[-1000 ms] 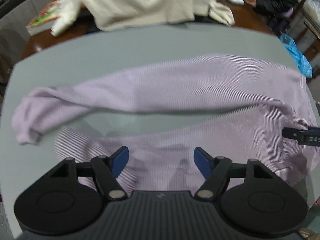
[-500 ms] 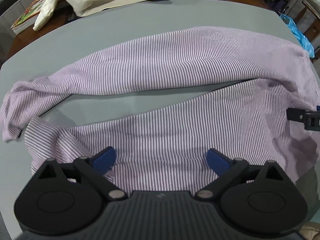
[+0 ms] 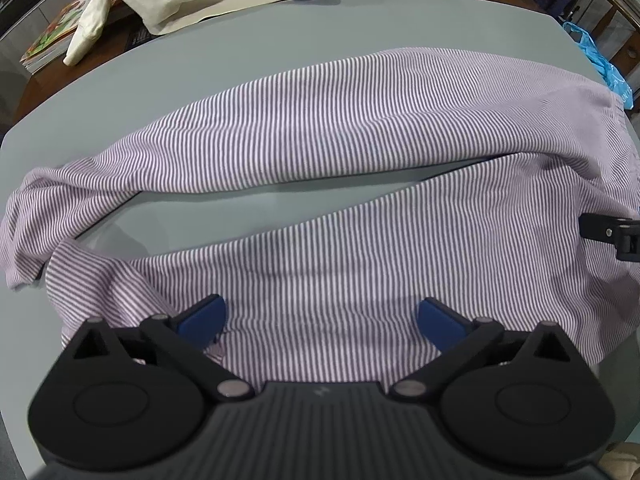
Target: Fold clothes
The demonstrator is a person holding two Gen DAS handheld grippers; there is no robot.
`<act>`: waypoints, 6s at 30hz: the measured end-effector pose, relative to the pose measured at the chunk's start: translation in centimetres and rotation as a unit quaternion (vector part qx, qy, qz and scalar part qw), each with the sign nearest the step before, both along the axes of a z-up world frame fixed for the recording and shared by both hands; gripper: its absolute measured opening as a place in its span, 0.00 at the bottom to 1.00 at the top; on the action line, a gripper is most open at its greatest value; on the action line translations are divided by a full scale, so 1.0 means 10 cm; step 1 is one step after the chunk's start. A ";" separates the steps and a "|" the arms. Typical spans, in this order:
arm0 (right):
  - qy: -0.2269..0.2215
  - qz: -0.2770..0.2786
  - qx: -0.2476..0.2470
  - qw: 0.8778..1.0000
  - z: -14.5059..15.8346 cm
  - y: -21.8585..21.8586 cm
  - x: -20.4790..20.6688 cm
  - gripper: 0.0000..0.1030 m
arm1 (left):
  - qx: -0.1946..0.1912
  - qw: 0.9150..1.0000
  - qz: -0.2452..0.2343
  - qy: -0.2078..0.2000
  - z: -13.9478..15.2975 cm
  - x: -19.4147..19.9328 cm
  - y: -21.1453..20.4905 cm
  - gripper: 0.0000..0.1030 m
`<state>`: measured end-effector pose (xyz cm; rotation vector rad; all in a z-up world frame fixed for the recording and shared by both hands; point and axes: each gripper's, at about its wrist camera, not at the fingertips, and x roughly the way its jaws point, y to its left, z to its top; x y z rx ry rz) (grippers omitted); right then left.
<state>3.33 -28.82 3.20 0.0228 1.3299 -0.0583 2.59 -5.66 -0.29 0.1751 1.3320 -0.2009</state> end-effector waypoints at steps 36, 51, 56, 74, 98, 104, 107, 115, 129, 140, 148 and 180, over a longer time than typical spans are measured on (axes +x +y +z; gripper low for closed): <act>-0.135 -0.037 0.032 0.990 0.20 -1.22 0.71 0.70 | -0.031 0.983 0.182 -0.022 0.14 0.94 0.90 1.00; -0.175 0.041 0.003 0.984 0.35 -0.99 1.01 0.18 | -0.034 0.975 0.185 -0.116 0.59 1.00 0.97 0.12; -0.169 0.042 -0.006 0.985 0.20 -0.99 1.28 0.26 | -0.024 0.975 0.184 -0.121 0.55 1.27 1.02 0.38; -0.112 -0.068 0.047 0.990 0.41 -1.39 -0.14 0.55 | -0.084 0.984 0.154 -0.014 0.54 -0.26 1.62 0.64; -0.107 -0.072 0.077 0.989 0.50 -0.64 -0.67 0.55 | -0.095 0.977 0.189 -0.005 0.50 -0.62 1.74 0.02; -0.102 -0.070 0.079 0.989 0.44 -0.53 -0.71 0.55 | 0.069 0.976 0.196 -0.067 0.69 -0.63 2.24 0.04; -0.098 -0.064 0.080 0.990 0.43 -0.47 -0.76 0.55 | 0.130 0.968 0.205 -0.063 0.59 -0.57 2.46 0.09; -0.087 -0.070 0.080 0.991 0.40 -0.58 -0.87 0.55 | 0.069 0.978 0.187 -0.063 0.69 -0.78 2.16 0.70; -0.079 -0.163 0.140 0.973 0.30 -1.25 -0.53 0.54 | 0.029 0.984 0.177 -0.006 0.17 -0.90 0.90 0.65; -0.056 -0.088 0.076 0.992 0.31 -1.28 -0.41 0.03 | 0.048 0.976 0.210 -0.024 0.19 -1.00 0.72 0.66; -0.109 -0.009 0.037 0.993 0.56 -1.26 -0.57 0.25 | 0.038 0.973 0.225 -0.027 0.22 -1.04 0.75 0.70; -0.094 -0.036 0.096 0.990 0.43 -0.20 -0.57 0.26 | -0.109 0.957 0.267 -0.020 0.29 0.80 2.46 0.19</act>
